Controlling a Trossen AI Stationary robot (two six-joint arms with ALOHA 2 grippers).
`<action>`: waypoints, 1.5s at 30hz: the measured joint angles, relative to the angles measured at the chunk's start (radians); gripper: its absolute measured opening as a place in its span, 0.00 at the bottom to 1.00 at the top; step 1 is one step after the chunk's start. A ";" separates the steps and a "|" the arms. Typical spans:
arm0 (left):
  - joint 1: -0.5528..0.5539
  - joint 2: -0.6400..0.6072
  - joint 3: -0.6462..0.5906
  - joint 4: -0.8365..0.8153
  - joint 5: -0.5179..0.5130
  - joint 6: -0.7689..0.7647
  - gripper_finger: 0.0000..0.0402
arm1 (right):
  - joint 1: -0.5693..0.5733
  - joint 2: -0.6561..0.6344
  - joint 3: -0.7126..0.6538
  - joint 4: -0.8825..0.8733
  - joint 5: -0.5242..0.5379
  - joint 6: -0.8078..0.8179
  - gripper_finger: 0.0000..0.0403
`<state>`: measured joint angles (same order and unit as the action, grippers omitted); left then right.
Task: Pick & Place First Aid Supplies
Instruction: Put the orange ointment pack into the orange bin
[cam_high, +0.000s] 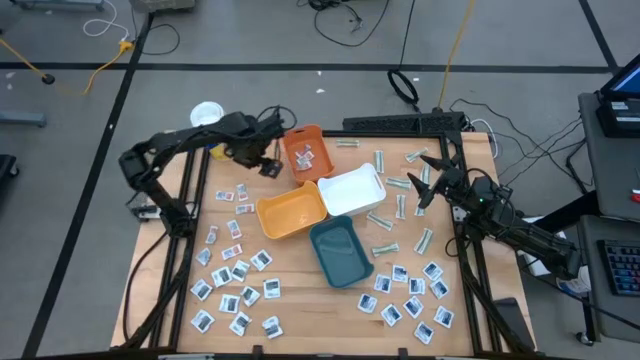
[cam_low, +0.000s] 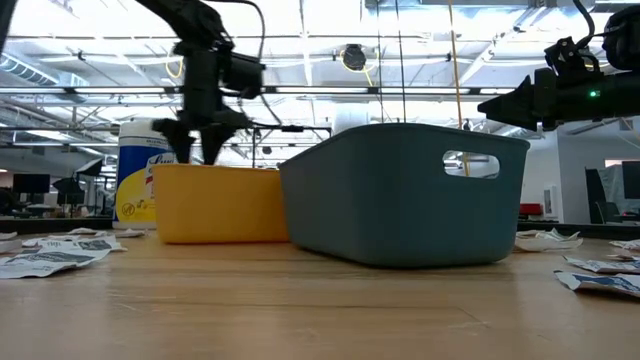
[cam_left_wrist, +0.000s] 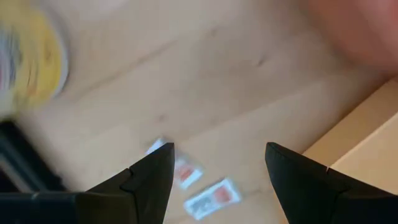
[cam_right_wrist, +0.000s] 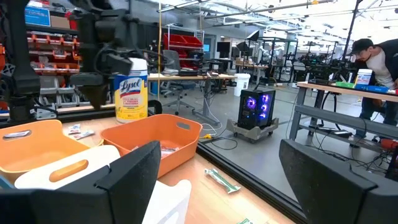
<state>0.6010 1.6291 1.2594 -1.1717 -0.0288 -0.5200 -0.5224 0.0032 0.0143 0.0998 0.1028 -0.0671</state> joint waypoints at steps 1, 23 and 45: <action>0.000 -0.023 -0.030 -0.001 0.000 -0.015 0.64 | 0.000 0.000 0.000 0.000 0.000 0.000 0.80; -0.022 -0.209 -0.438 0.143 -0.009 -0.179 0.64 | 0.000 0.000 0.000 0.000 0.000 0.000 0.80; -0.026 -0.131 -0.537 0.366 -0.040 -0.091 0.64 | 0.000 0.000 0.000 0.000 0.000 0.000 0.80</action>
<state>0.5755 1.4979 0.7227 -0.8059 -0.0686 -0.6110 -0.5221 0.0032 0.0143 0.0998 0.1028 -0.0670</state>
